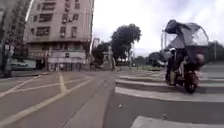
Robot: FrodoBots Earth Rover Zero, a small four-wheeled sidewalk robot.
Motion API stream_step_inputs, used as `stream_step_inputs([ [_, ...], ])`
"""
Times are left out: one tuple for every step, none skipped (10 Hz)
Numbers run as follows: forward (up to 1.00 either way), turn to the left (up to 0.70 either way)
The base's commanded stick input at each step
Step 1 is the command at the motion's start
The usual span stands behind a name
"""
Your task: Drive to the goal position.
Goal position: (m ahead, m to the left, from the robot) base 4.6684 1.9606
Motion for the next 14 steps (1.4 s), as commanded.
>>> stream_step_inputs([
  [0.7,0.0],
  [0.7,0.0],
  [0.7,0.0],
  [0.7,0.0],
  [0.7,0.0],
  [0.7,0.0],
  [0.7,0.0],
  [0.7,0.0],
  [0.7,0.0],
  [0.7,0.0],
  [0.7,0.0],
  [0.7,0.0],
  [0.7,0.0],
  [0.7,0.0],
])
